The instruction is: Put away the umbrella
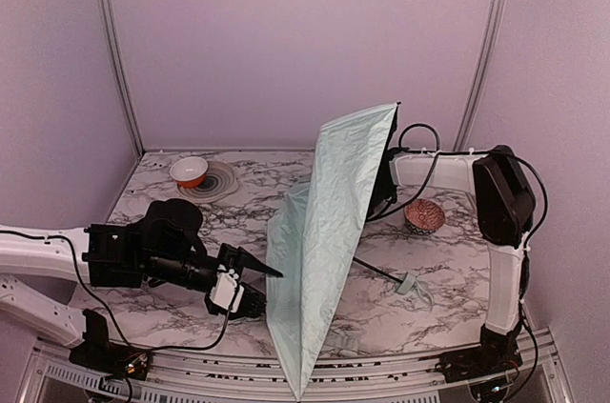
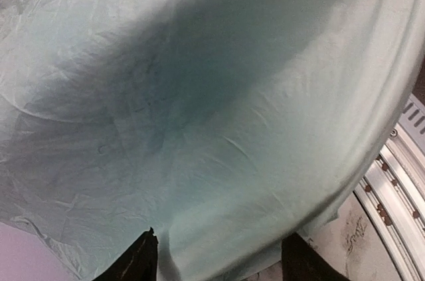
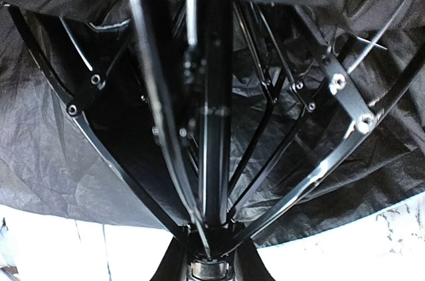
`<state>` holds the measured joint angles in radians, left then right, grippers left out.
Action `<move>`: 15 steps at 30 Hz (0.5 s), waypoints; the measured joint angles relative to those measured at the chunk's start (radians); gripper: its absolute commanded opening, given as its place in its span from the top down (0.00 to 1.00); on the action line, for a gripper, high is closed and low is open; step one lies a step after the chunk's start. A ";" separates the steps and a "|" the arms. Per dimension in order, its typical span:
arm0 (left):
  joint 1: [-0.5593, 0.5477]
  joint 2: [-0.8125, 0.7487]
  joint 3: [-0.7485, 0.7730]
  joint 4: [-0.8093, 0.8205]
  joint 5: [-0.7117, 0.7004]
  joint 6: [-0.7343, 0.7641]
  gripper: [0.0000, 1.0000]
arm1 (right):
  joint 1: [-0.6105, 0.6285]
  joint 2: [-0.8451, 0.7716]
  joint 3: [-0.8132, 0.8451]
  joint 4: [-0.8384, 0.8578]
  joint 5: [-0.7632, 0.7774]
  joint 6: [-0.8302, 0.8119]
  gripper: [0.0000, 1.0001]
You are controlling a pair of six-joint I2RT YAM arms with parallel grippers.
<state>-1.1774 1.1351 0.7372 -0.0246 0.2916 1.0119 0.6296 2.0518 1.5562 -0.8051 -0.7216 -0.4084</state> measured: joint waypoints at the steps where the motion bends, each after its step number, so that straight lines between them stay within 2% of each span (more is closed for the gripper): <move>1: -0.002 0.010 0.003 0.015 0.000 0.000 0.62 | 0.000 0.000 0.000 0.000 0.000 0.000 1.00; 4: -0.004 0.036 0.002 0.036 -0.011 0.011 0.96 | 0.002 0.000 0.000 0.000 -0.002 0.000 1.00; 5: -0.005 0.047 0.002 0.043 -0.021 0.015 1.00 | 0.003 0.000 0.000 0.000 -0.002 0.000 1.00; 8: -0.006 0.074 0.002 0.108 -0.058 0.051 1.00 | 0.012 0.001 -0.001 -0.004 0.013 -0.001 1.00; 15: 0.025 0.158 0.002 0.225 -0.095 0.032 1.00 | 0.042 0.002 -0.019 0.014 0.050 0.000 1.00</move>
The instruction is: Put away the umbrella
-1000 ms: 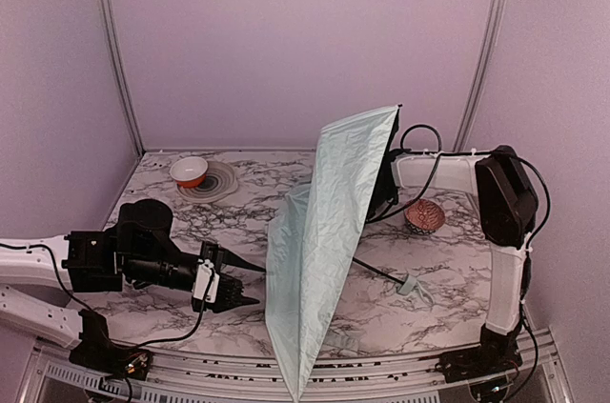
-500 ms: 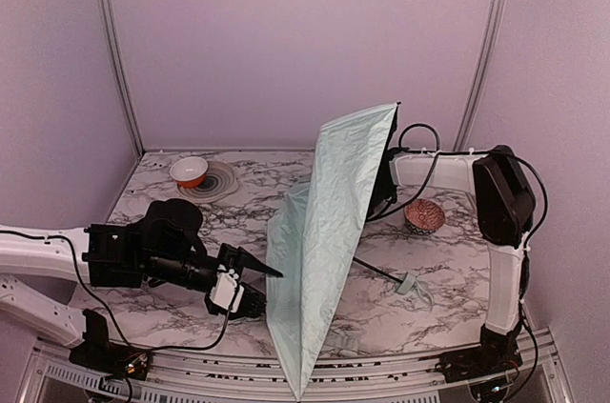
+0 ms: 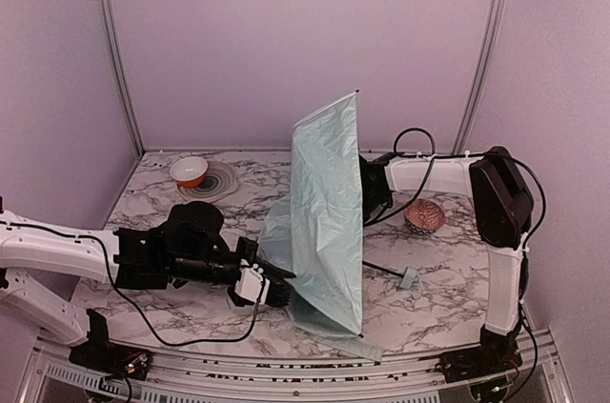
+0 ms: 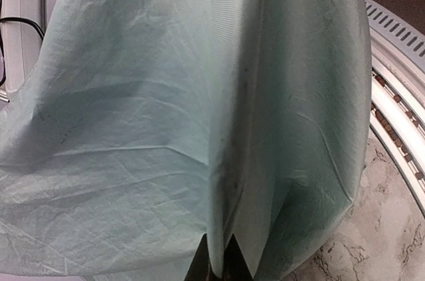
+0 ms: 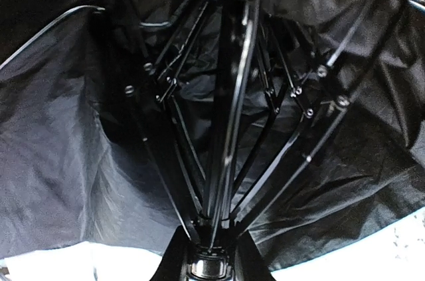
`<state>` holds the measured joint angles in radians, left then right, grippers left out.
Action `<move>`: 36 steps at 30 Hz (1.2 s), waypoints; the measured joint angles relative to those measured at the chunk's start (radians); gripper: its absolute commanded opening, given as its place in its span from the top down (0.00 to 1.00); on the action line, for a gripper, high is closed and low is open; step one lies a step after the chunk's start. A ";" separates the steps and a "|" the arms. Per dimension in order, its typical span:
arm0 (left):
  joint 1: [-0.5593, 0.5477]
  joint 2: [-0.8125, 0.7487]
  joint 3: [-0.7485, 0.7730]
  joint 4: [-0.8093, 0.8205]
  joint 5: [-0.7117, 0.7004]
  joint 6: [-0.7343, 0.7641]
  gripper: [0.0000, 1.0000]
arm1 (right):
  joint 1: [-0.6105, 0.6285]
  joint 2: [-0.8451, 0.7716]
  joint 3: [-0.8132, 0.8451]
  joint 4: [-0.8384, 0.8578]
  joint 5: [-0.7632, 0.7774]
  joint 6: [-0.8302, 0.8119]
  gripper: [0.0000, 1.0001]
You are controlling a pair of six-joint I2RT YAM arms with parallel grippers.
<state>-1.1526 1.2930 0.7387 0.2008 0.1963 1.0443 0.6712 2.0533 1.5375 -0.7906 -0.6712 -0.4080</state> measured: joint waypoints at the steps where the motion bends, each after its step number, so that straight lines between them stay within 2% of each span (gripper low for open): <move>1: 0.009 0.013 -0.003 0.013 0.003 -0.006 1.00 | 0.000 0.000 -0.007 0.009 0.004 0.001 1.00; 9: 0.103 0.129 -0.022 0.121 0.081 -0.052 1.00 | 0.001 -0.008 -0.068 0.085 0.005 0.004 1.00; 10: 0.116 0.139 -0.021 0.131 0.096 -0.059 1.00 | 0.001 -0.009 -0.077 0.094 0.005 0.004 0.98; 16: 0.151 0.151 -0.012 0.152 0.175 -0.117 1.00 | 0.001 -0.027 -0.122 0.130 0.000 0.019 0.63; 21: 0.180 0.121 -0.036 0.151 0.208 -0.173 1.00 | 0.002 -0.166 -0.224 0.146 -0.036 0.077 0.46; 28: 0.193 0.099 -0.033 0.105 0.217 -0.237 1.00 | -0.010 -0.447 -0.304 0.158 -0.018 0.180 0.41; 32: 0.201 0.099 0.016 0.043 0.199 -0.264 1.00 | -0.009 -0.590 -0.303 0.132 0.066 0.215 0.40; 36: 0.202 0.098 0.066 -0.031 0.169 -0.299 1.00 | 0.002 -0.661 -0.269 0.087 0.156 0.243 0.37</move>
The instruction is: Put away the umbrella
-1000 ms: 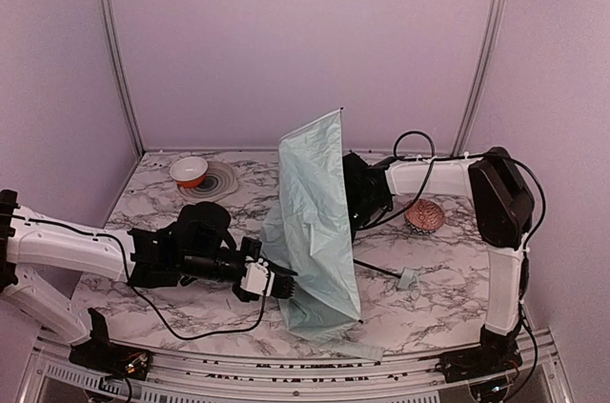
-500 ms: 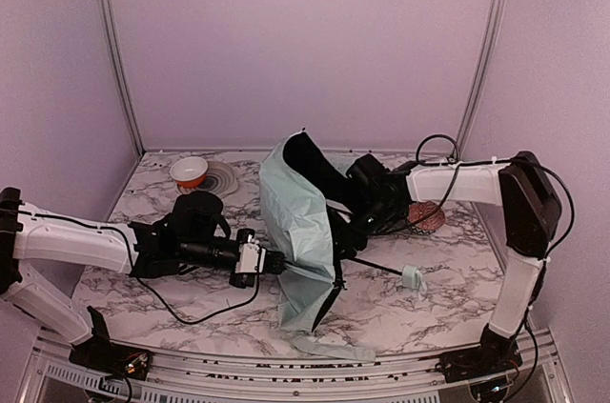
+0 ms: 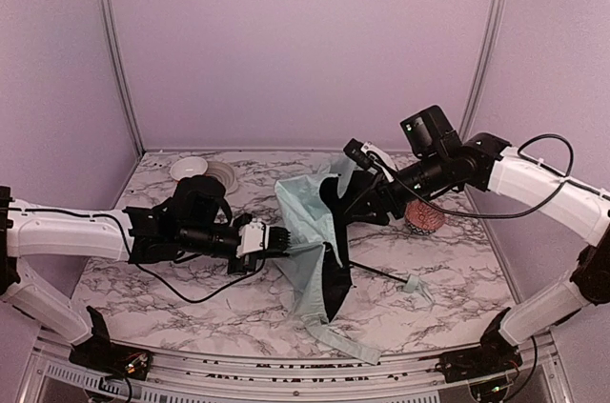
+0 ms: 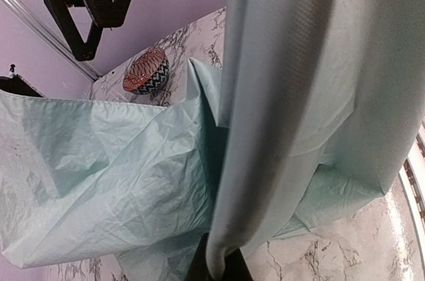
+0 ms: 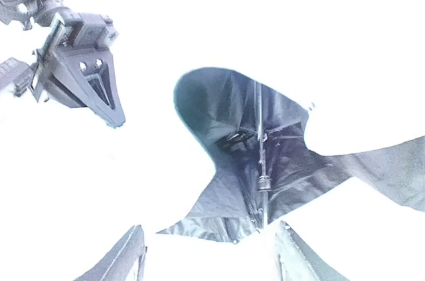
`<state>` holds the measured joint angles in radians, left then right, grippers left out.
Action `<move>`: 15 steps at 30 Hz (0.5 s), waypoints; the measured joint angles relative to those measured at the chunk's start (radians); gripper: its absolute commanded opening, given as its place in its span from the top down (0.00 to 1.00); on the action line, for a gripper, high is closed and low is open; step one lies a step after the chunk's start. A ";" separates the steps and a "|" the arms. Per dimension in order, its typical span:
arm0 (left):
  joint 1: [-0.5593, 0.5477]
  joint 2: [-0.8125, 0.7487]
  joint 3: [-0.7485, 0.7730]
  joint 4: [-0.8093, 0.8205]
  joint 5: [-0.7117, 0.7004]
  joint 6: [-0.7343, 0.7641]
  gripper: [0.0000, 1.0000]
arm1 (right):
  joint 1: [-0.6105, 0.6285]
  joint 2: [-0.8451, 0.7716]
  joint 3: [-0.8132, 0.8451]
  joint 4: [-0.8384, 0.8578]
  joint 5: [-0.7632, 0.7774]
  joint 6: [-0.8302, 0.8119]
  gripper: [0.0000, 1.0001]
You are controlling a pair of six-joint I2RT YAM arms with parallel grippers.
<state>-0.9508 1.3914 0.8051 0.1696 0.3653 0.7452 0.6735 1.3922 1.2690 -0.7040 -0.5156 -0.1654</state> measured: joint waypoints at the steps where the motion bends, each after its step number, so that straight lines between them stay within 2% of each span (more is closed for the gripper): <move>1: 0.000 0.000 0.015 -0.022 -0.010 -0.005 1.00 | 0.010 -0.011 0.019 -0.010 0.025 0.008 0.37; 7: 0.001 -0.001 0.072 -0.122 -0.061 -0.020 1.00 | 0.124 -0.060 0.156 -0.012 0.068 0.047 0.37; 13: 0.001 -0.001 0.081 -0.154 -0.065 -0.023 1.00 | 0.143 -0.140 0.162 0.071 -0.081 0.099 0.35; 15: 0.003 -0.001 0.086 -0.160 -0.064 -0.027 1.00 | 0.164 -0.171 0.133 0.114 -0.109 0.122 0.29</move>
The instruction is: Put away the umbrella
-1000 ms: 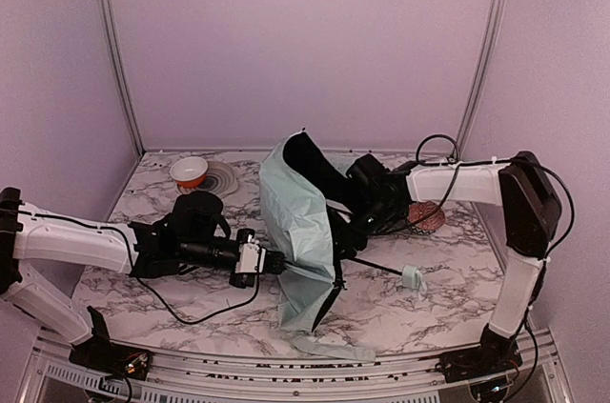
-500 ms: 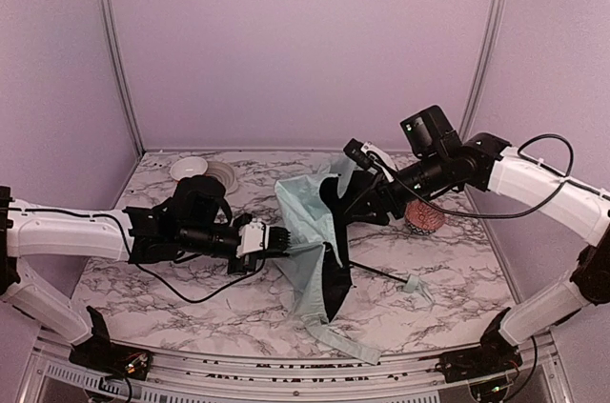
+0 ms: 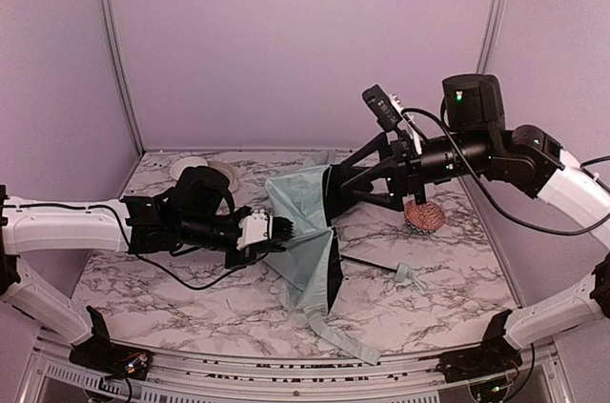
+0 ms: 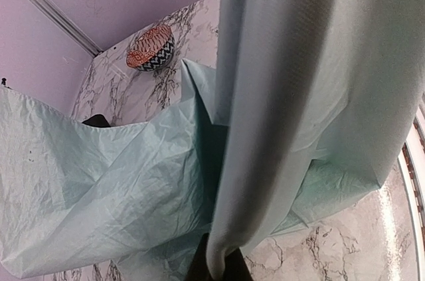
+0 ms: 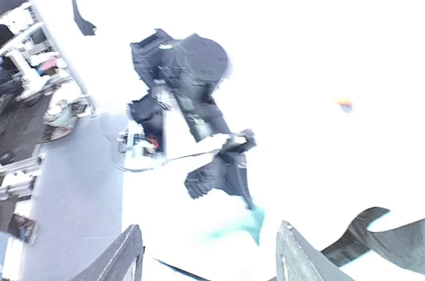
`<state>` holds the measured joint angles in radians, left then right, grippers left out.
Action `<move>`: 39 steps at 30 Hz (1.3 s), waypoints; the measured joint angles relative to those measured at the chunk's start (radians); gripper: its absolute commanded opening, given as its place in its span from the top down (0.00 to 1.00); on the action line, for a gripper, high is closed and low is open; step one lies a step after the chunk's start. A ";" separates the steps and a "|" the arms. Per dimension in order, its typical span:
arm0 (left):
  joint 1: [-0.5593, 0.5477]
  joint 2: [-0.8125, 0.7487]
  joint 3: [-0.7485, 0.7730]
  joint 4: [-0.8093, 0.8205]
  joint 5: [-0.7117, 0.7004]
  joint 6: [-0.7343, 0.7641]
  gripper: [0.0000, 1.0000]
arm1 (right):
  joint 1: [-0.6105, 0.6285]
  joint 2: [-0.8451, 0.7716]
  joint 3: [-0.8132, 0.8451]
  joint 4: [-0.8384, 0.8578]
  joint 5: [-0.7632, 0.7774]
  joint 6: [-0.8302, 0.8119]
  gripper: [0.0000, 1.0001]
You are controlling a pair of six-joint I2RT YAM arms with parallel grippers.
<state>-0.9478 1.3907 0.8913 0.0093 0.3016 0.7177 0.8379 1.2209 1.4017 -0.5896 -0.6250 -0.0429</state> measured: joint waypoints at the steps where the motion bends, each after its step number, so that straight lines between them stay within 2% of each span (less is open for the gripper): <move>1: 0.002 0.001 0.004 -0.005 0.001 -0.003 1.00 | 0.023 -0.016 -0.017 0.020 -0.004 0.010 0.22; 2: 0.004 0.003 0.010 -0.011 0.002 -0.005 1.00 | 0.045 -0.023 -0.027 0.030 0.000 0.017 0.15; 3: 0.005 0.005 0.014 -0.014 0.003 -0.008 1.00 | 0.073 -0.025 -0.033 0.038 0.008 0.025 0.14; 8: 0.008 0.017 0.030 -0.024 0.009 -0.023 1.00 | 0.218 0.003 -0.041 0.047 0.116 0.007 0.18; 10: 0.009 0.017 0.030 -0.027 0.013 -0.023 1.00 | 0.241 0.005 -0.064 0.054 0.163 -0.010 0.28; 14: 0.012 0.017 0.030 -0.031 0.018 -0.024 1.00 | 0.243 -0.003 -0.142 0.073 0.252 -0.037 0.58; 16: 0.013 0.017 0.030 -0.031 0.021 -0.025 1.00 | 0.241 0.000 -0.172 0.077 0.282 -0.039 0.66; 19: 0.015 0.017 0.031 -0.034 0.025 -0.026 1.00 | 0.241 0.003 -0.193 0.085 0.309 -0.044 0.85; 25: 0.020 0.017 0.034 -0.036 0.039 -0.027 1.00 | 0.241 -0.002 -0.204 0.141 0.328 -0.045 0.97; 26: 0.020 0.017 0.034 -0.036 0.040 -0.027 0.92 | 0.241 -0.003 -0.204 0.151 0.328 -0.045 1.00; 28: 0.020 0.017 0.037 -0.038 0.047 -0.033 0.67 | 0.241 -0.003 -0.204 0.165 0.325 -0.045 1.00; 31: 0.020 0.022 0.037 -0.062 0.045 -0.067 0.49 | 0.241 -0.004 -0.204 0.179 0.310 -0.048 1.00; 34: 0.029 0.022 0.016 -0.066 0.031 -0.101 0.43 | 0.241 -0.008 -0.204 0.181 0.307 -0.055 1.00; 39: 0.058 -0.050 -0.175 0.069 -0.005 -0.125 0.43 | 0.217 -0.040 -0.204 0.192 0.279 -0.060 1.00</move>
<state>-0.8894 1.3403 0.7158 0.0788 0.2962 0.5926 1.0554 1.1809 1.1973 -0.3981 -0.3458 -0.1024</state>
